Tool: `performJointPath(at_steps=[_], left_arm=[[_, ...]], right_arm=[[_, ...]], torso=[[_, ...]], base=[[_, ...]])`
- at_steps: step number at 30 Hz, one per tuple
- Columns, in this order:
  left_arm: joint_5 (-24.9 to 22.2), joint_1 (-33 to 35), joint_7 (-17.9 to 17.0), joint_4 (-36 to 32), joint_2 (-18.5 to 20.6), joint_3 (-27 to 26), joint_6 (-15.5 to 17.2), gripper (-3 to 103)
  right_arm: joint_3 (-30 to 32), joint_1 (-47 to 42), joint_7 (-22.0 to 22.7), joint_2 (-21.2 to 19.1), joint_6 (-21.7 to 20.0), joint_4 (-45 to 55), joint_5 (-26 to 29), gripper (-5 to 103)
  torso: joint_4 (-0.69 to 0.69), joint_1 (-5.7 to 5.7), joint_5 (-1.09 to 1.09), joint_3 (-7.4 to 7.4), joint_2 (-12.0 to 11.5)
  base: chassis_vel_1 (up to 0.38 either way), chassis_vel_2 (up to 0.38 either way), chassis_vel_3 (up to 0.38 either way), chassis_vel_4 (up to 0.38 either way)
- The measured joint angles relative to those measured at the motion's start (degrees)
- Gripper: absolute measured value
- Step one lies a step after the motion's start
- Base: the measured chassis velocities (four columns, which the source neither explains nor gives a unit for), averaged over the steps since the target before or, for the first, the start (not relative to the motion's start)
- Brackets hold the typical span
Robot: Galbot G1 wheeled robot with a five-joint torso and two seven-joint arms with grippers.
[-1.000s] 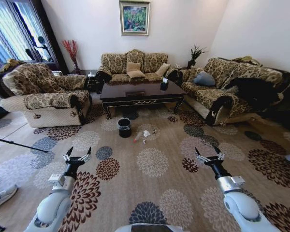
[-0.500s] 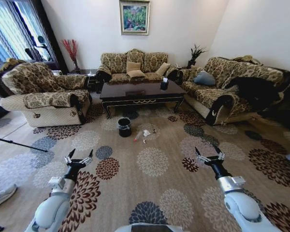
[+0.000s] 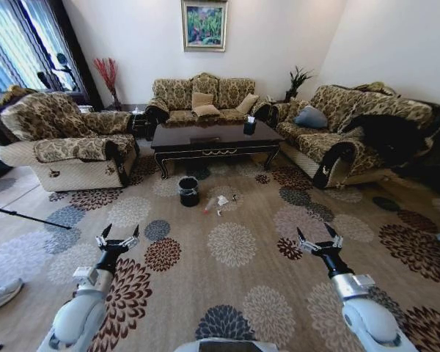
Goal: Move to the front of the table and pick up the trash from the floor, then place it into the trash bin.
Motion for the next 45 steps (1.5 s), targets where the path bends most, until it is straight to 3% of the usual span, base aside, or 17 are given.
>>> performJointPath(at_steps=[45], left_arm=[[3.12,0.78,-0.60,-3.02,-1.38,0.65,0.35,100]], right_arm=[[-1.54,0.76,-2.63,1.28,4.15,-2.78,-3.37,100]], torso=[[0.00,-5.35,0.01,-6.86,-12.19]], base=[[0.000,0.000,0.000,0.000]])
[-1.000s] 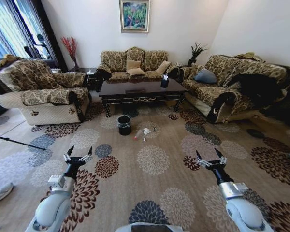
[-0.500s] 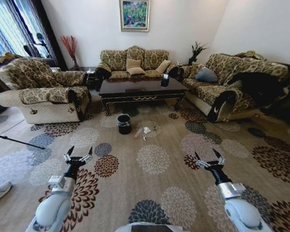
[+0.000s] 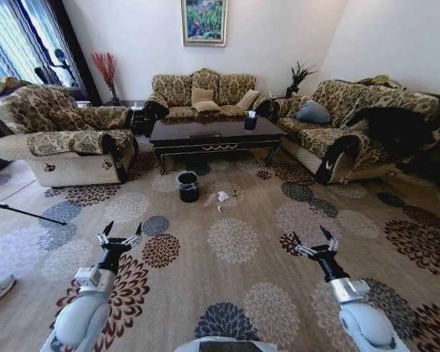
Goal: Move to the front of the table and pick up the trash from the floor, then place it into the trash bin.
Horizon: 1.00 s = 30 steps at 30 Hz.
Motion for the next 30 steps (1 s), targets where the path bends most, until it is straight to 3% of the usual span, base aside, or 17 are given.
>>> performJointPath(at_steps=[10,18,21,23,24,25,28,30], left_arm=[[0.60,-0.20,-0.14,-0.40,-0.38,0.70,0.17,100],[-0.50,0.13,-0.10,-0.16,-0.83,-0.39,-1.70,100],[-0.51,0.35,-0.07,0.10,-0.95,-0.23,-1.82,100],[-0.50,0.36,-0.07,0.11,-0.95,-0.14,-1.81,100],[-0.48,0.32,-0.06,0.15,-0.92,-0.07,-1.75,100],[-0.47,0.25,-0.06,0.19,-0.89,-0.04,-1.70,100],[-0.47,0.10,-0.21,0.12,-0.77,-0.04,-1.47,100],[-0.48,0.10,-0.26,0.05,-0.76,-0.05,-1.44,100]], right_arm=[[-0.62,0.71,-0.15,0.09,0.17,-0.90,0.70,100],[-0.80,1.32,0.01,0.04,0.69,-1.28,2.21,103],[-0.26,1.31,-0.02,-0.01,0.96,-1.49,2.51,88],[-0.12,1.29,-0.04,-0.02,0.97,-1.55,2.64,88],[0.03,1.29,-0.15,-0.02,1.08,-1.63,2.62,82],[0.07,1.31,-0.21,-0.01,1.18,-1.67,2.59,89],[0.01,1.40,-0.22,0.12,1.31,-1.69,2.62,77],[-0.02,1.44,-0.21,0.11,1.31,-1.69,2.57,77]], torso=[[0.00,-1.10,0.00,-1.44,-2.54],[0.01,-2.01,0.00,-2.56,-4.57],[0.00,-2.41,0.00,-3.11,-5.52],[-0.01,-2.53,0.00,-3.29,-5.84],[-0.01,-2.68,0.00,-3.52,-6.20],[0.00,-2.78,0.00,-3.66,-6.44],[0.00,-3.14,0.00,-4.23,-7.37],[0.00,-3.26,0.00,-4.40,-7.67]], base=[[0.000,0.000,0.000,0.000],[0.000,0.000,0.000,0.000],[0.000,0.000,0.000,0.000],[0.000,0.000,0.000,0.000],[0.000,0.000,0.000,0.000],[0.000,0.000,0.000,0.000],[0.000,0.000,0.000,0.000],[0.000,0.000,0.000,0.000]])
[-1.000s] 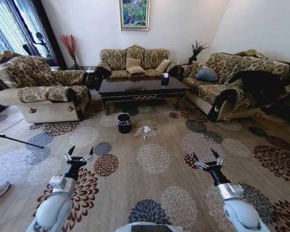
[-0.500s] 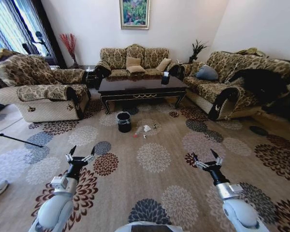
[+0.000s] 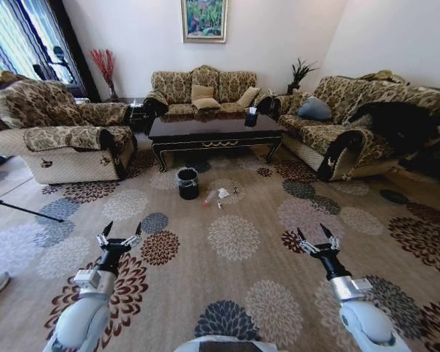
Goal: Move to the front of the table and pick up the trash from the floor, then place it into the trash bin.
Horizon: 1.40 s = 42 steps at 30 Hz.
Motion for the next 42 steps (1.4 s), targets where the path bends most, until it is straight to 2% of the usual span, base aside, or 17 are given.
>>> performJointPath(at_steps=[2,4,6,9,20,42], left_arm=[[-0.06,0.00,-0.07,0.00,0.02,-0.04,0.03,100],[-0.07,0.02,-0.14,0.09,0.00,-0.07,0.04,100],[-0.07,0.04,-0.19,0.15,-0.12,-0.07,0.06,100],[0.02,0.08,-0.26,0.21,-0.57,0.12,0.09,100],[-1.62,1.30,-0.41,0.09,-0.87,-0.88,-0.38,100],[-0.96,2.62,-0.91,-1.11,-0.94,-1.01,-0.56,100]], right_arm=[[-0.09,0.09,0.08,-0.06,0.00,0.00,-0.24,75],[-0.21,0.10,0.21,-0.16,-0.08,0.08,0.05,85],[-0.22,0.10,0.28,-0.20,-0.13,0.17,0.13,85],[-0.21,0.02,0.39,-0.35,-0.16,0.30,0.00,98],[1.33,-1.83,0.40,-0.34,-0.19,1.22,-0.03,100],[2.63,-4.32,0.13,1.21,-0.31,3.16,-0.37,100]], torso=[[0.00,-0.27,0.00,-0.38,-0.64],[0.00,-0.48,0.00,-0.65,-1.13],[0.00,-0.61,0.00,-0.85,-1.45],[0.00,-0.89,0.00,-1.32,-2.21],[0.00,-2.07,0.00,-3.02,-5.06],[-0.01,-4.08,0.00,-6.09,-10.17]], base=[[0.000,0.000,0.000,0.000],[0.000,0.000,0.000,0.000],[0.000,0.000,0.000,0.000],[0.000,0.000,0.000,0.000],[0.000,0.000,0.000,0.000],[0.000,0.000,0.000,0.000]])
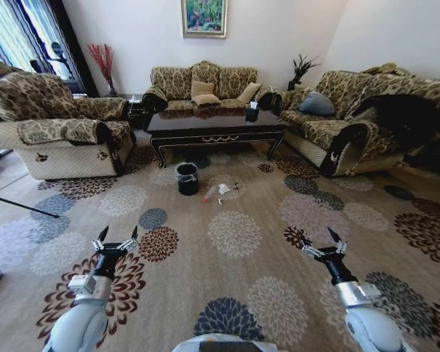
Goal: Move to the front of the table and pick up the trash from the floor, then place it into the trash bin.
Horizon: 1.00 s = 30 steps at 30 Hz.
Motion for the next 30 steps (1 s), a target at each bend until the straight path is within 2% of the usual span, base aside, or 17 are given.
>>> performJointPath(at_steps=[30], left_arm=[[0.74,-1.67,-0.65,1.39,-0.06,1.49,0.67,100]], right_arm=[[-0.86,1.22,-0.20,-0.24,0.29,-1.40,0.17,100]], torso=[[0.00,-2.52,0.00,-4.15,-6.67]], base=[[0.000,0.000,0.000,0.000]])
